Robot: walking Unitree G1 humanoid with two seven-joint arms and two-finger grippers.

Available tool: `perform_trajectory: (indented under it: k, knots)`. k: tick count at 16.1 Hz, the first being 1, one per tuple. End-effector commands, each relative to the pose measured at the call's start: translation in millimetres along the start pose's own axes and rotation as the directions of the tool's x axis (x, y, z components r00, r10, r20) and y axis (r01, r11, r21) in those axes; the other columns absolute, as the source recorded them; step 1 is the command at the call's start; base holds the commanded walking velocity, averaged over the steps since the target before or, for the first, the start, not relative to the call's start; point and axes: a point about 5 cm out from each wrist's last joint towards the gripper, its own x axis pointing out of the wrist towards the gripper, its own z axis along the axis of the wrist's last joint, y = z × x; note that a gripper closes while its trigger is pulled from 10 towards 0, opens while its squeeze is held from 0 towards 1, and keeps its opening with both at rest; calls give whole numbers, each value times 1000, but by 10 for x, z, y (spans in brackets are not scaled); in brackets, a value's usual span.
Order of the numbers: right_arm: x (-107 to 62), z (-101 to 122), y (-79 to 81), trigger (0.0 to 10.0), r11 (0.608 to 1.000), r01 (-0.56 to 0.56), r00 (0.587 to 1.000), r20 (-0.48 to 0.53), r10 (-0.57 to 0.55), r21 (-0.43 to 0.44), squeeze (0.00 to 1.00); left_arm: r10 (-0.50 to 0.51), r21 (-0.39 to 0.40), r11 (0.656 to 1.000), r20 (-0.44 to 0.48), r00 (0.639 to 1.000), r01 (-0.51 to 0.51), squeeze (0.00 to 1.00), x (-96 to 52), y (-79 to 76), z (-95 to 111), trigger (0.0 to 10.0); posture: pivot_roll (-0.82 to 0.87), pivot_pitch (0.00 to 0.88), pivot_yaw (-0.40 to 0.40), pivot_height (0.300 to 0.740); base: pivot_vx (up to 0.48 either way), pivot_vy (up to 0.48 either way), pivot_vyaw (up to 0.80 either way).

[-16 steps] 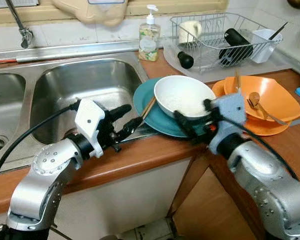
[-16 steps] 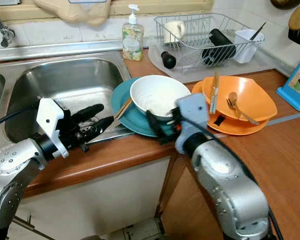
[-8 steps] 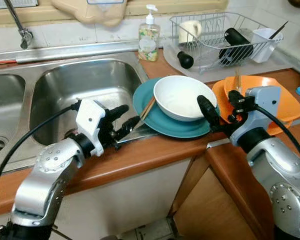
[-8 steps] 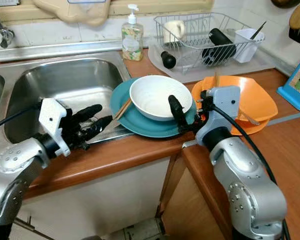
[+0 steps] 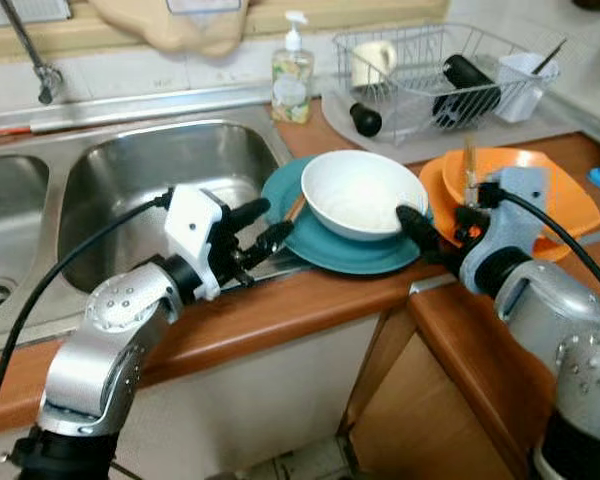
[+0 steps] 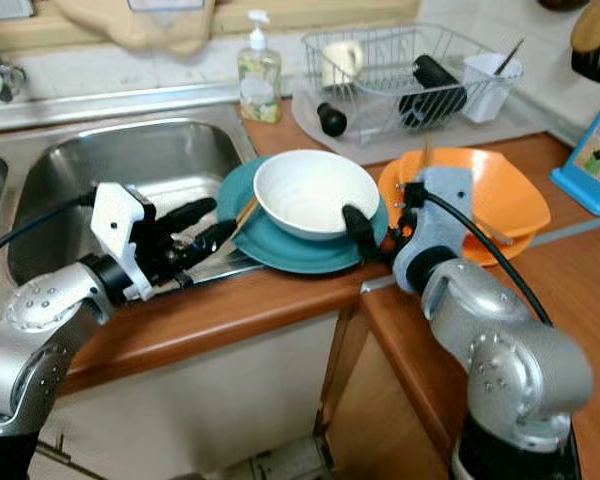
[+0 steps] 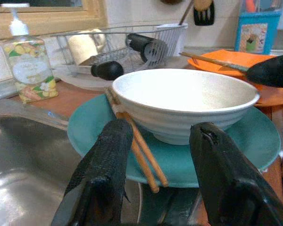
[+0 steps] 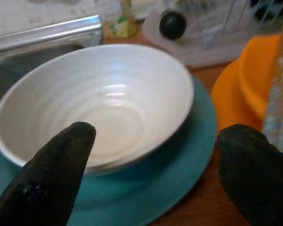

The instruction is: Kitchen organization

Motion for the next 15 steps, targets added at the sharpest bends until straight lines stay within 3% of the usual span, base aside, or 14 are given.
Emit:
perform_trajectory:
  k: [1, 3, 4, 5, 6, 7, 8, 12, 14, 15]
  knots:
    - [15, 21, 1, 10000, 999, -16, 1000, -16, 16, 28, 0, 12, 7, 1000, 9, 1000, -12, 0, -18, -3, 13, 10000, -136, 0, -16, 740, 0, 0, 0]
    - [63, 78, 23, 10000, 998, -29, 999, -24, 31, 62, 0, 10, 9, 1000, 8, 1000, -10, 0, -40, -32, 16, 10000, -127, 0, -28, 740, 0, 0, 0]
    - [129, 107, 20, 8510, 988, 1, 998, -58, 9, 156, 0, 12, 7, 1000, 7, 1000, -12, 0, -75, -62, 27, 10000, -115, 0, -34, 740, 0, 0, 0]
    - [154, 101, 15, 4235, 980, 9, 997, -75, 6, 198, 0, 8, 9, 1000, 2, 1000, -8, 0, -94, -79, 24, 10000, -115, 0, -34, 740, 0, 0, 0]
    - [169, 97, 8, 3373, 976, 15, 997, -83, 3, 216, 0, 4, 9, 1000, 0, 1000, -4, 0, -98, -85, 26, 10000, -111, 0, -32, 740, 0, 0, 0]
    - [180, 95, 3, 3373, 974, 19, 996, -89, 1, 227, 0, 1, 9, 1000, -1, 1000, -1, 0, -100, -89, 27, 10000, -111, 0, -32, 740, 0, 0, 0]
    - [202, 82, -11, 1294, 969, 32, 994, -111, -5, 244, 0, -3, 9, 1000, -1, 1000, 3, 0, -94, -96, 32, 10000, -111, 0, -32, 740, 0, 0, 0]
    - [235, 67, 0, 1961, 954, 58, 985, -173, -6, 294, 0, -12, 9, 1000, -8, 1000, 12, 0, -73, -137, 20, 10000, -112, 0, -34, 740, 0, 0, 0]
    - [244, 132, 21, 3255, 957, 36, 989, -146, 7, 288, 0, -10, 10, 1000, -7, 1000, 10, 0, -70, -133, 28, 10000, -111, 0, -35, 740, 0, 0, 0]
    - [243, 153, 29, 4706, 959, 27, 990, -137, 12, 282, 0, -9, 11, 1000, -7, 1000, 9, 0, -70, -131, 28, 10000, -112, 0, -34, 740, 0, 0, 0]
